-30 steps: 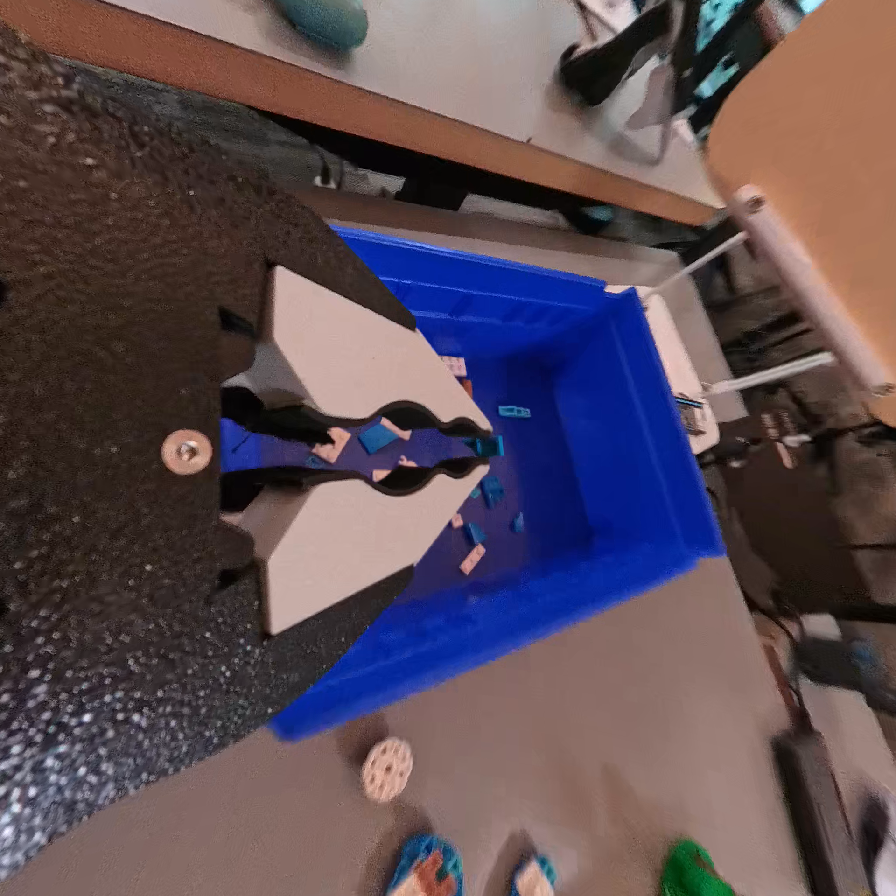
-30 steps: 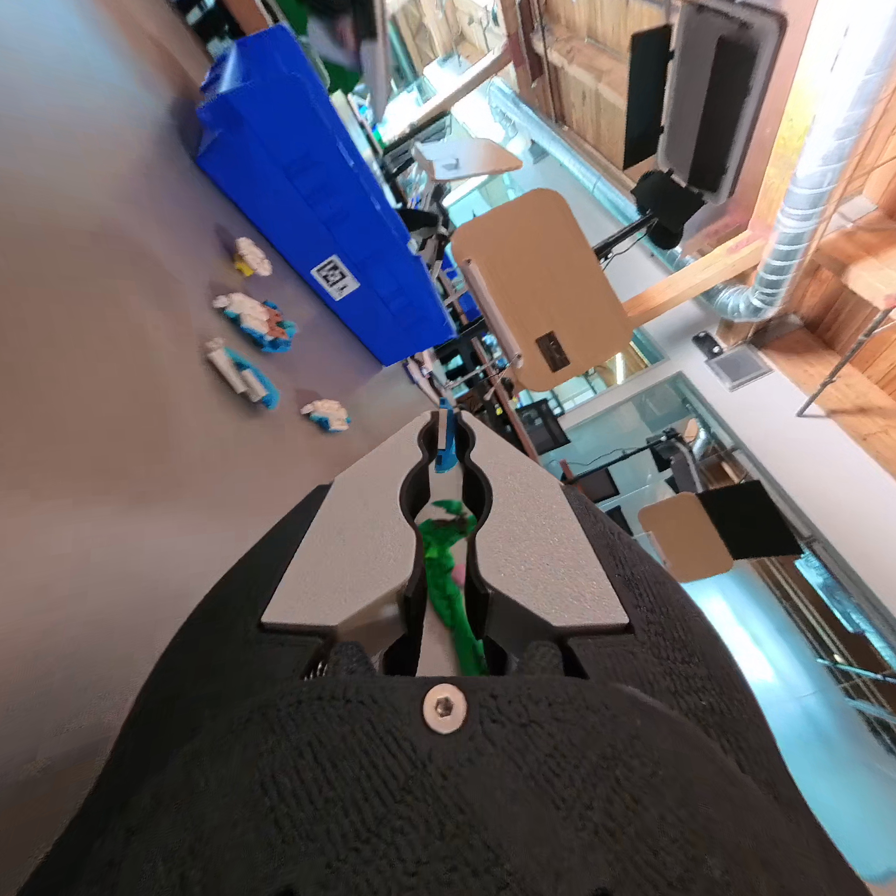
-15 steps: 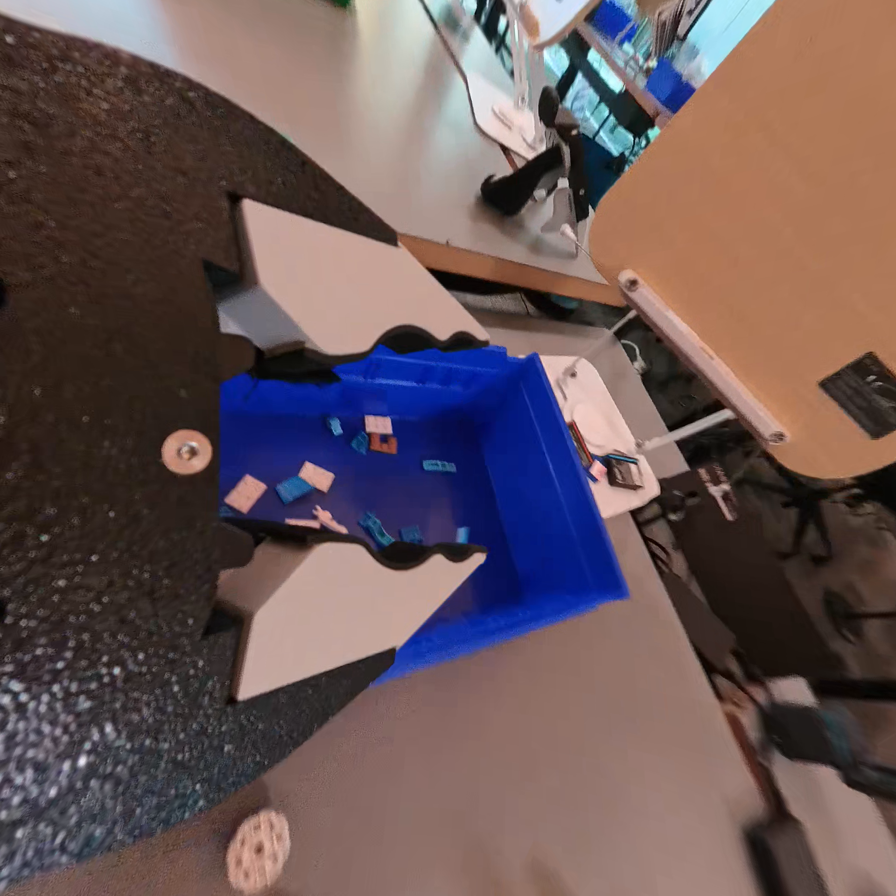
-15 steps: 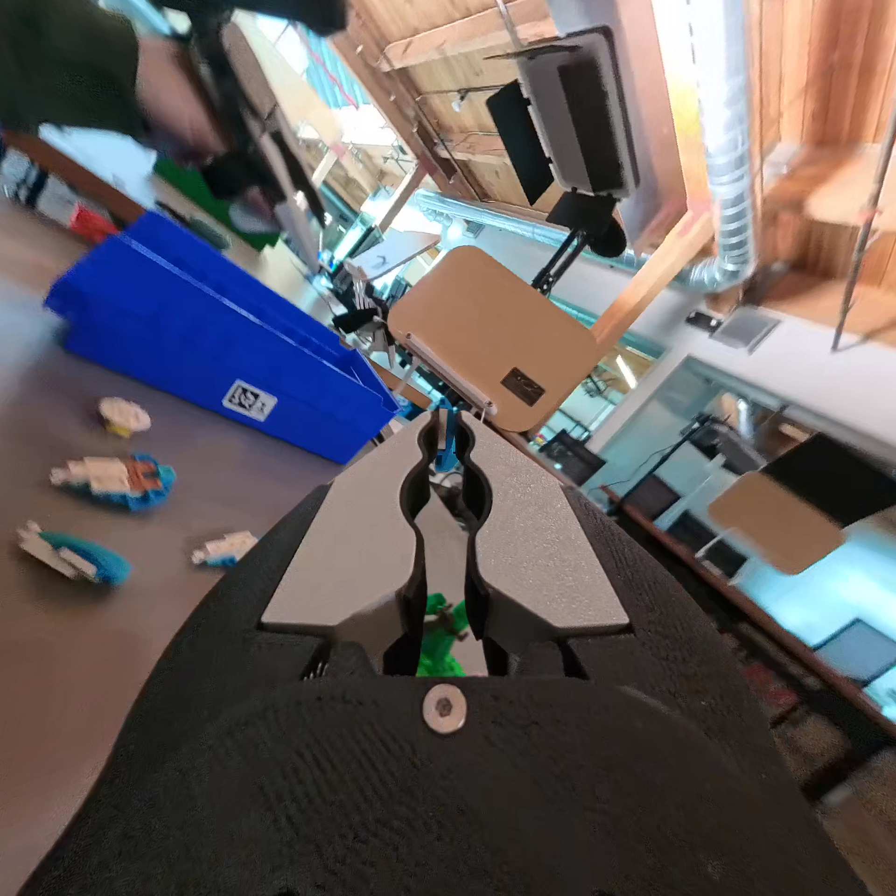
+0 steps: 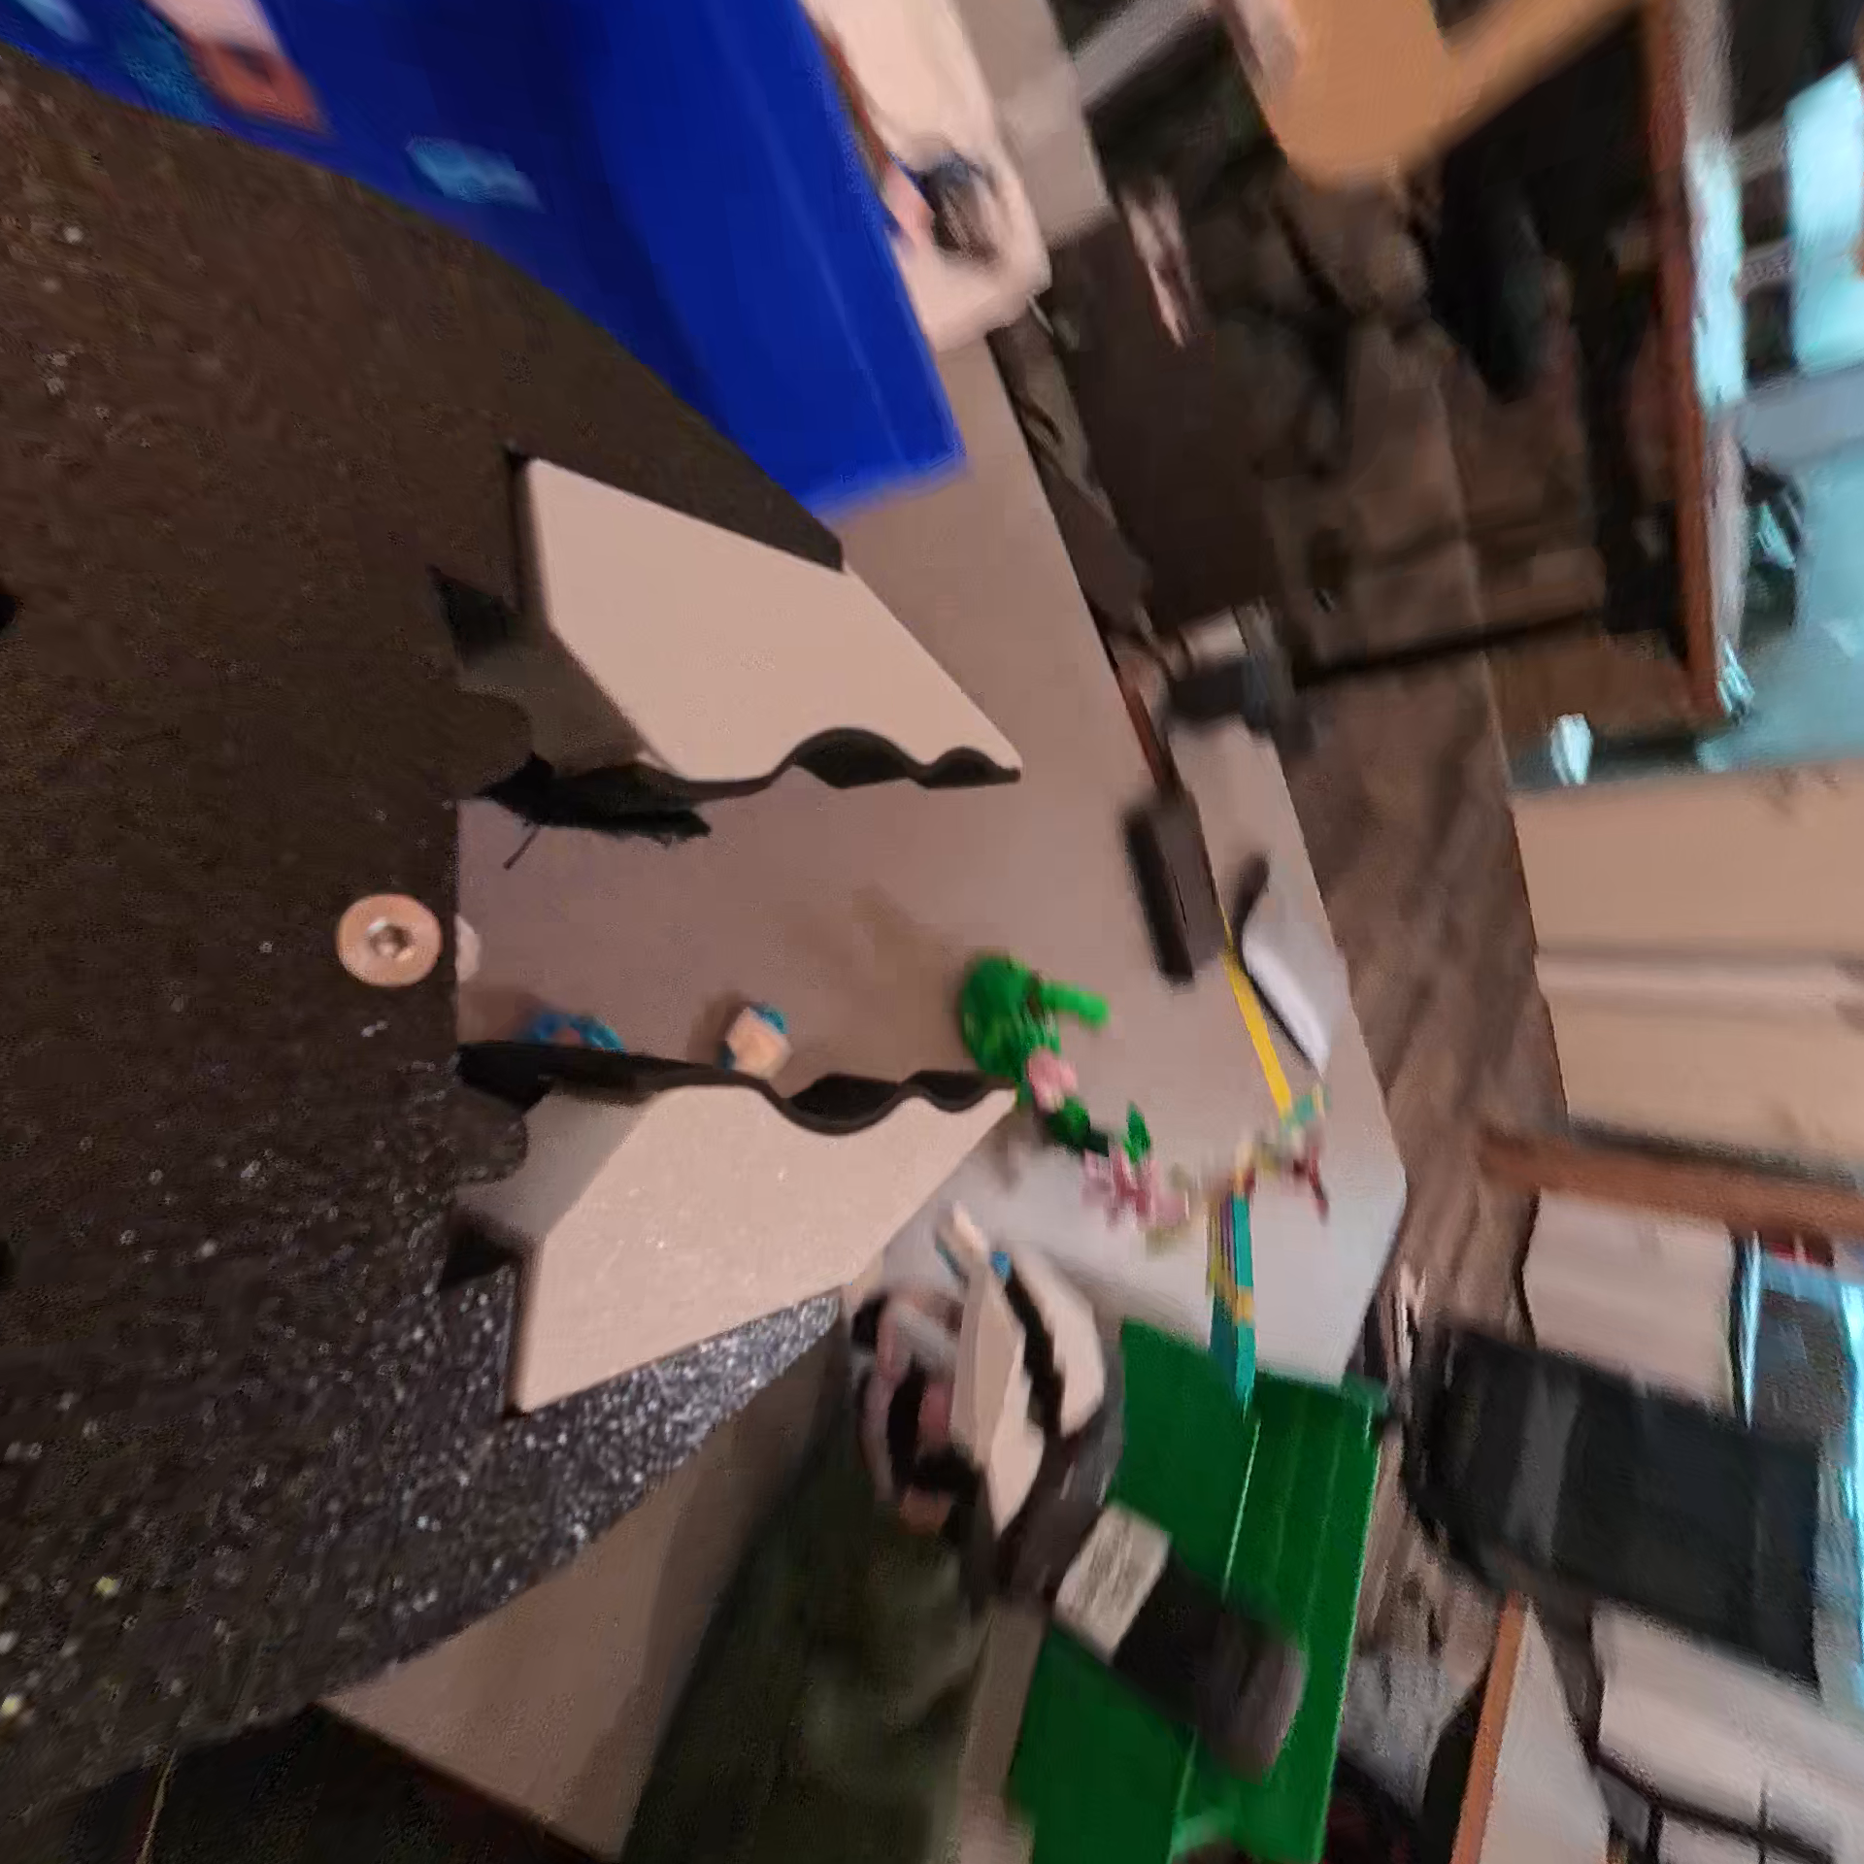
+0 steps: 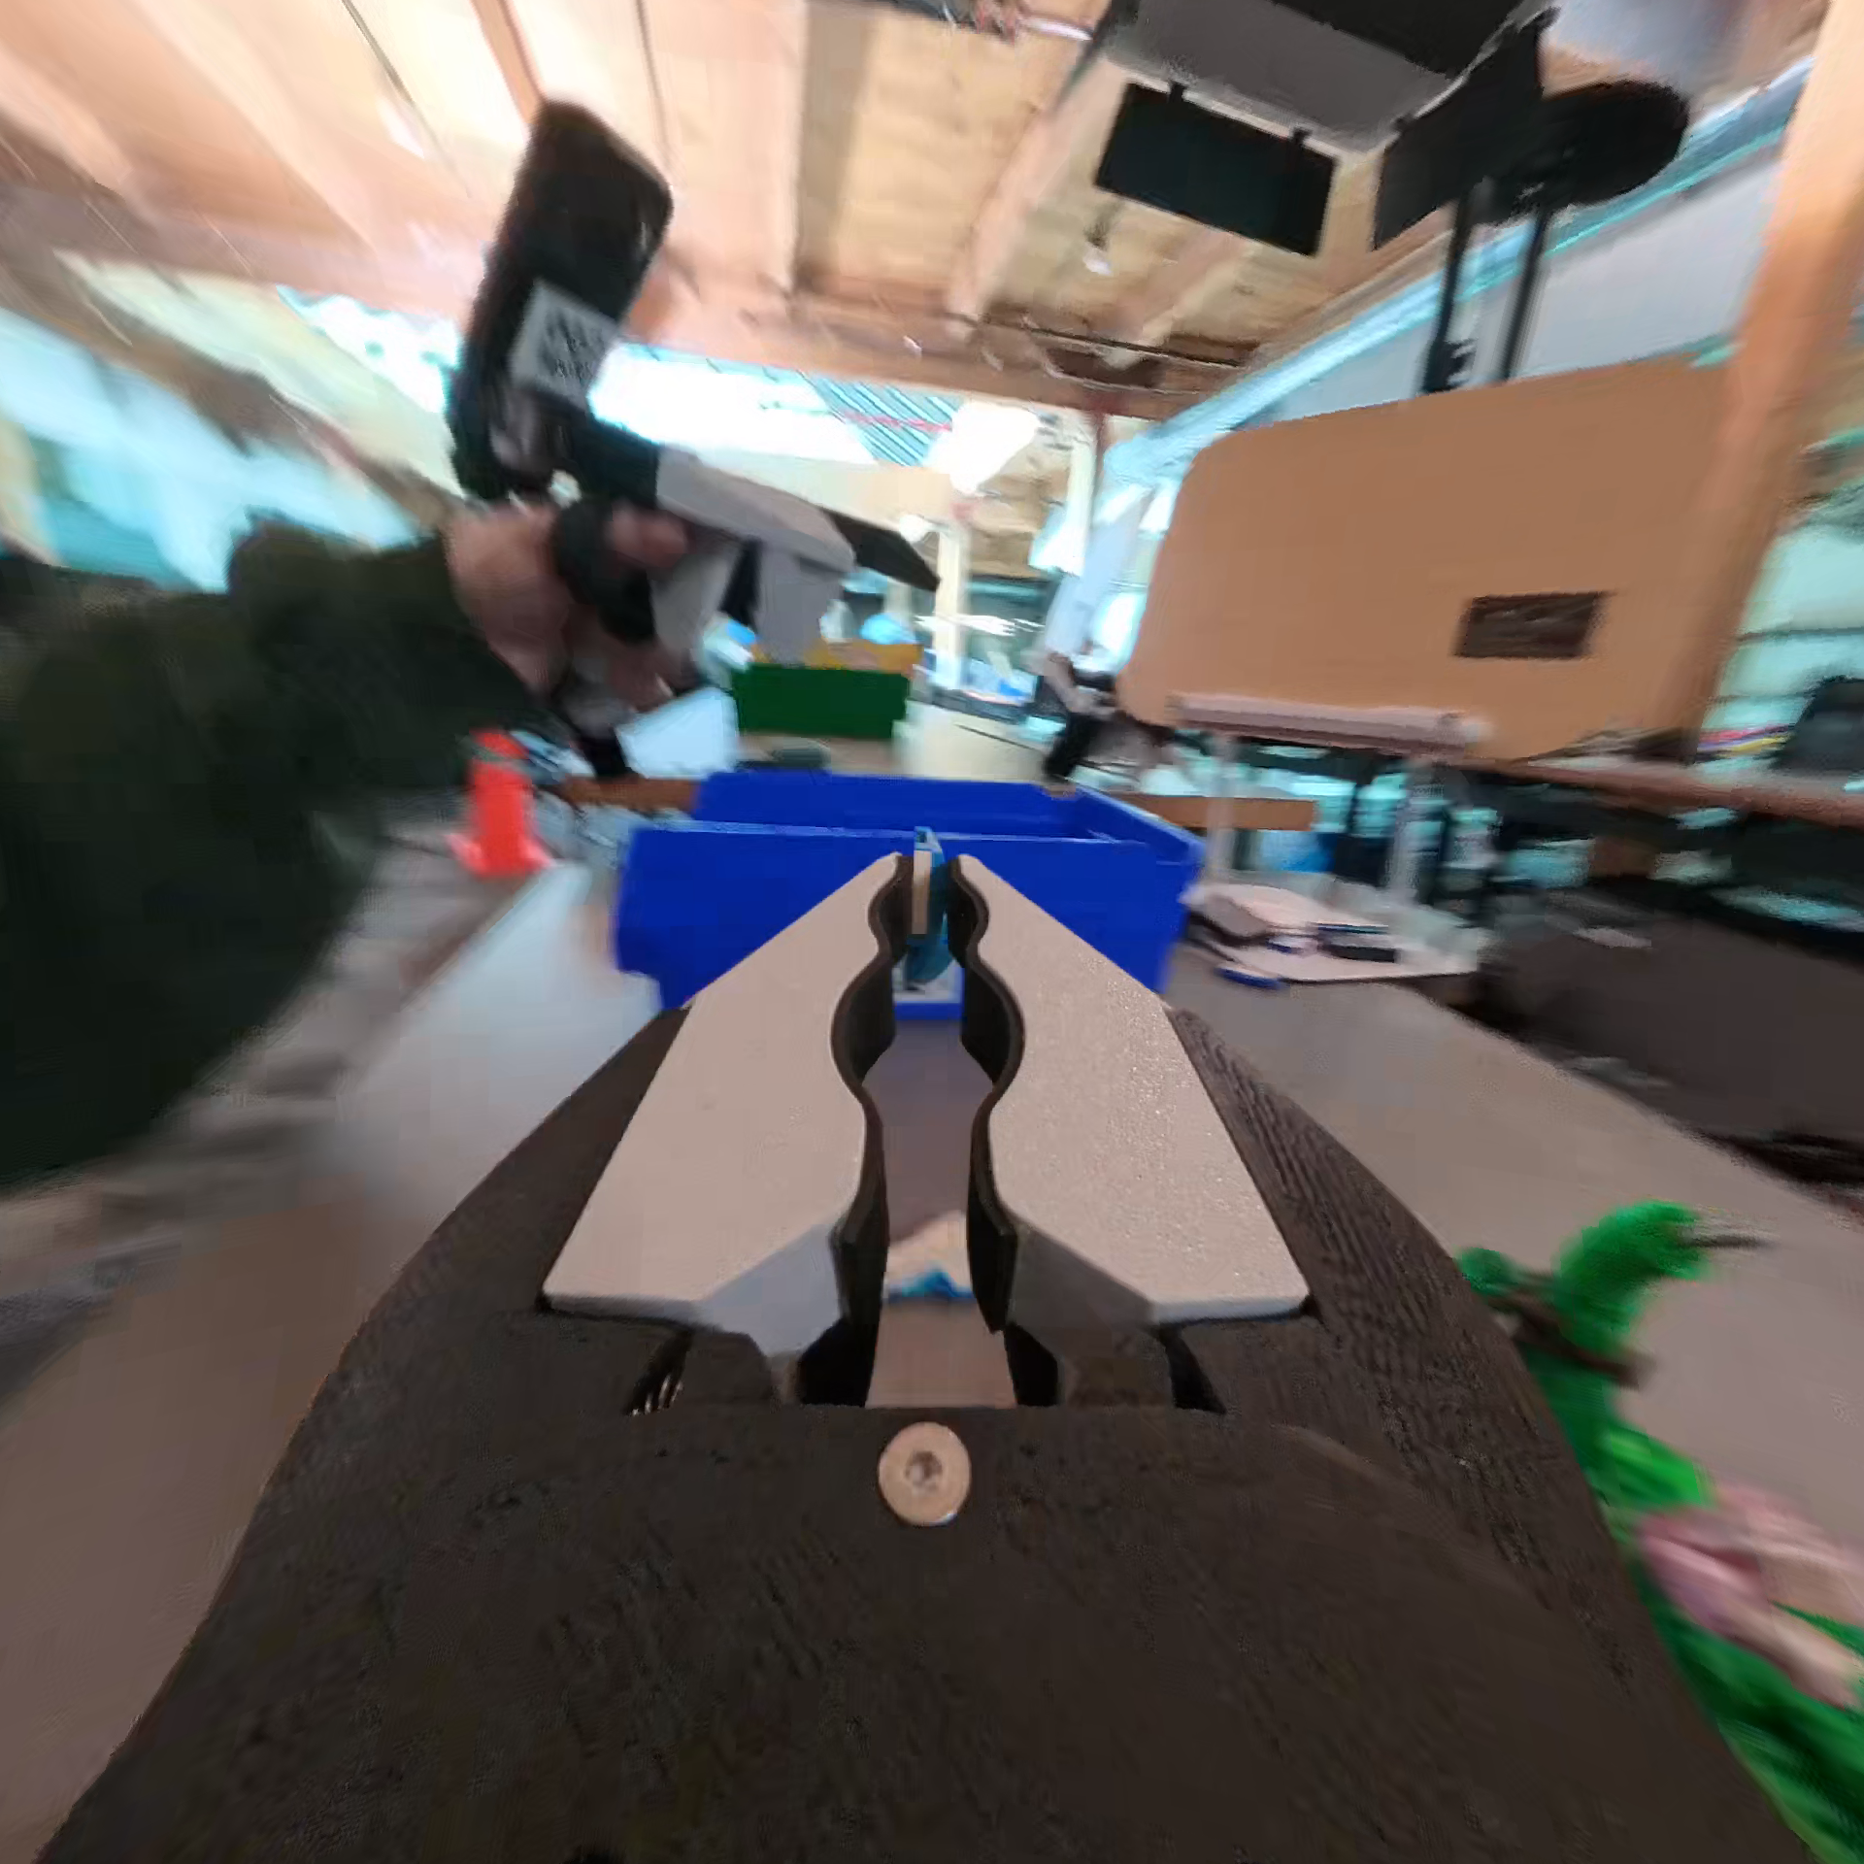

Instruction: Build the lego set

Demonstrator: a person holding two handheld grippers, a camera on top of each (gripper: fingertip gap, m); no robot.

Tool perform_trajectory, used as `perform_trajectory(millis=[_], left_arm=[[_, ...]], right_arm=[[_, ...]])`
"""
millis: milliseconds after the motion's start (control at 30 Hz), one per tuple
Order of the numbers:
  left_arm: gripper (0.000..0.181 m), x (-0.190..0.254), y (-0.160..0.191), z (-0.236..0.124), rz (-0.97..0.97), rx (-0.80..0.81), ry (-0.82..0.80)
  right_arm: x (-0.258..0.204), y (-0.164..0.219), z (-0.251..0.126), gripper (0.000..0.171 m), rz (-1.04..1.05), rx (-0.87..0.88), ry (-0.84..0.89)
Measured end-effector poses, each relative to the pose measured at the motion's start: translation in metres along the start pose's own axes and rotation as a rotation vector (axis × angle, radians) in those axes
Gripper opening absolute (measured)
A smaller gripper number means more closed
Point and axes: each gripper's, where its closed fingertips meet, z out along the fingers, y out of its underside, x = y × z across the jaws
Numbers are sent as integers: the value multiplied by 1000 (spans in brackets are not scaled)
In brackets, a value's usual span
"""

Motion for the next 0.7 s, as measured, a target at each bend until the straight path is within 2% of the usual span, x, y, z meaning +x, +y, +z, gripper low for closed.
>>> perform_trajectory(millis=[33, 133, 233, 333, 433, 500, 633, 700], left_arm=[[47, 27, 2, 14, 38, 9, 66], [43, 89, 21, 51, 136, 32, 258], [39, 126, 39, 66, 298, 109, 400], [12, 135, 33, 70, 258, 252, 445], [9, 137, 31, 69, 135, 312, 540], [8, 131, 39, 69, 185, 271, 500], [8, 133, 39, 57, 263, 243, 457], [14, 134, 41, 53, 253, 216, 463]], right_arm=[[-1, -4, 0, 3, 85, 24, -48], [-5, -12, -6, 3, 264, 77, -171], [-13, -28, -16, 3, 369, 150, -287], [-20, -27, -19, 4, 310, 123, -318], [-23, -29, -20, 3, 268, 105, -333], [-22, -21, -16, 3, 193, 41, -291], [-34, -24, -13, 3, 143, 25, -332], [-40, -24, -13, 3, 97, 2, -344]])
